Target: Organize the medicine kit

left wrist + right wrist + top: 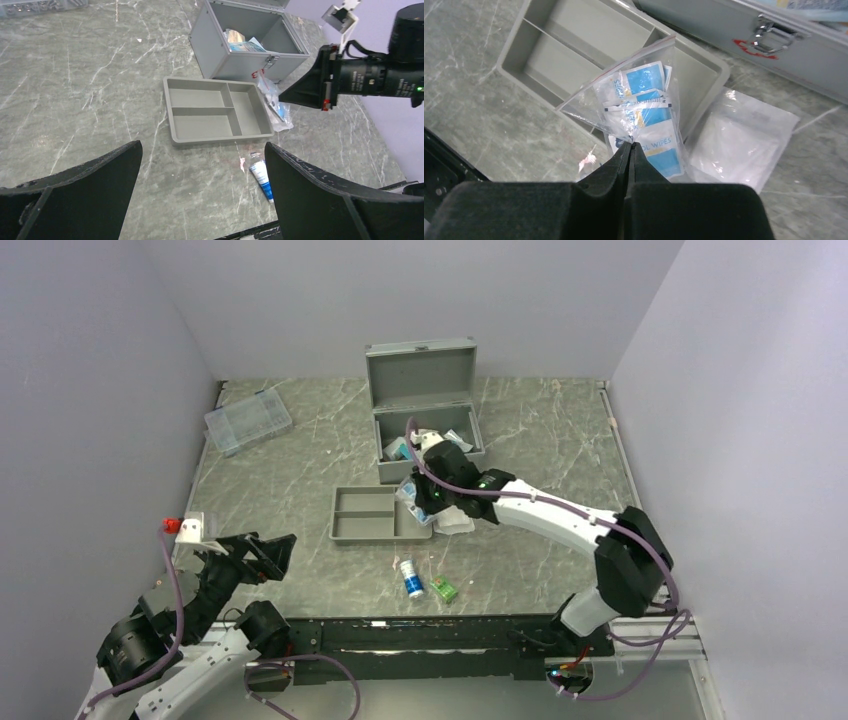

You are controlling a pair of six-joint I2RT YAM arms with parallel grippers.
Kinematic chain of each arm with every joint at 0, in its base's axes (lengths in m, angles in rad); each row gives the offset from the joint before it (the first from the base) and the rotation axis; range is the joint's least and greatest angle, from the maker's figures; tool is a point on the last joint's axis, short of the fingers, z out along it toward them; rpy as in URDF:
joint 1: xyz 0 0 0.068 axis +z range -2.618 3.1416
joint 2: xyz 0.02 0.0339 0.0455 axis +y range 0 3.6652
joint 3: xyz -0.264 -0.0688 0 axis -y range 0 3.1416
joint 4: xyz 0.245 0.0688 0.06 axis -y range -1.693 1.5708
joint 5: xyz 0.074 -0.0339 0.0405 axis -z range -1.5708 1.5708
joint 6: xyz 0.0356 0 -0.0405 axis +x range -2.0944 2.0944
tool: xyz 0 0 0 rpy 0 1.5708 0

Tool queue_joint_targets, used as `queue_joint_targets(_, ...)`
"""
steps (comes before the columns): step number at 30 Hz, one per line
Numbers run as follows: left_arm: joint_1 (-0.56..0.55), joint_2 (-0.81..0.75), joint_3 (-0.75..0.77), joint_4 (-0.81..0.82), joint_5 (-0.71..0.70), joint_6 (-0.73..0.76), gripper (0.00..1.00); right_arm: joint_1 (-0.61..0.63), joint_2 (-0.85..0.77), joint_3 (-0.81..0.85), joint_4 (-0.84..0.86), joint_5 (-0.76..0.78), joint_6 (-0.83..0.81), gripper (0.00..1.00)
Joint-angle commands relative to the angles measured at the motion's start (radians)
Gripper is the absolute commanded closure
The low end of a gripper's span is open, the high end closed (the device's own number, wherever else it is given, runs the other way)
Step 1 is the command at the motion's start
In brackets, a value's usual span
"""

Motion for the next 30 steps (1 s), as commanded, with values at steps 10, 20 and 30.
queue_joint_targets(10, -0.002, -0.031, 0.013, 0.027, 0.015, 0.006, 0.01, 0.068, 0.149, 0.056, 0.128, 0.158, 0.446, 1.00)
queue_joint_targets(20, -0.001, -0.040, 0.010, 0.036, 0.034, 0.015, 0.01, 0.072, 0.177, 0.032, 0.142, 0.285, 0.675, 1.00)
queue_joint_targets(30, -0.002, -0.075, 0.009, 0.039, 0.044, 0.020, 0.01, 0.079, 0.180, 0.037, 0.085, 0.321, 0.719, 1.00)
